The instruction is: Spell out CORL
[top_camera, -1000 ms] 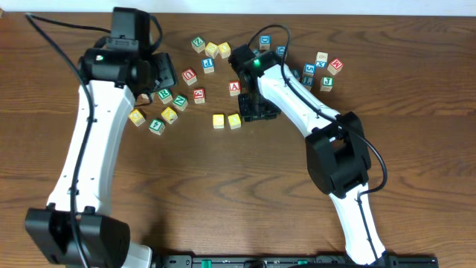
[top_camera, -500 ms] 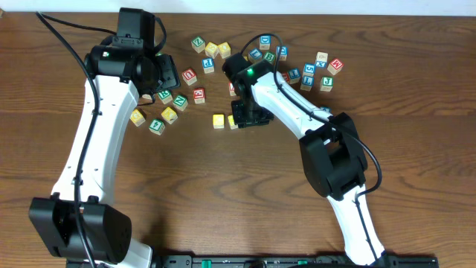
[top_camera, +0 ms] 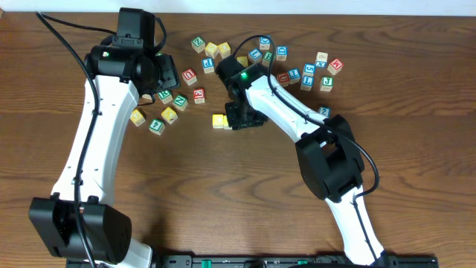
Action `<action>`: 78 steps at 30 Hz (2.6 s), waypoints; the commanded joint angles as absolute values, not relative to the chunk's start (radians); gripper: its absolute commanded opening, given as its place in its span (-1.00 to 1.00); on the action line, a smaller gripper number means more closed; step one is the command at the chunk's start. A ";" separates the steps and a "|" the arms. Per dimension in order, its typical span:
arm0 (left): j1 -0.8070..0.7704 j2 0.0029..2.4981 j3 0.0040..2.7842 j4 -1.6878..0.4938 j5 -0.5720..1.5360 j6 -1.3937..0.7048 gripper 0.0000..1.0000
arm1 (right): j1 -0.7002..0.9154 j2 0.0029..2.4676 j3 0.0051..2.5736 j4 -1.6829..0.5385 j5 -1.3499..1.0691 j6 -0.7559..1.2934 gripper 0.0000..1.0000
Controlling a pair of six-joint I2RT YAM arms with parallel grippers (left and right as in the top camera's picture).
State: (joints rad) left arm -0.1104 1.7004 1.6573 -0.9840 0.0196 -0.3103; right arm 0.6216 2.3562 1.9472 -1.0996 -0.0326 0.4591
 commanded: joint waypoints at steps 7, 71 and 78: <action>-0.108 1.704 1.644 -0.982 0.007 -0.311 0.30 | 0.624 2.339 1.946 -1.090 -0.036 0.455 -0.28; -0.108 1.643 1.672 -1.002 -0.012 -0.237 0.30 | 0.334 1.980 1.951 -1.114 -0.029 0.389 0.46; -0.108 1.644 1.672 -1.000 -0.012 -0.245 0.30 | 0.334 1.980 1.951 -1.113 -0.029 0.388 0.47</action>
State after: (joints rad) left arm -0.1104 1.6516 1.6573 -0.9989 0.0006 -0.2535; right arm 0.3367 2.0079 1.9472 -1.1107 -0.0334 0.3935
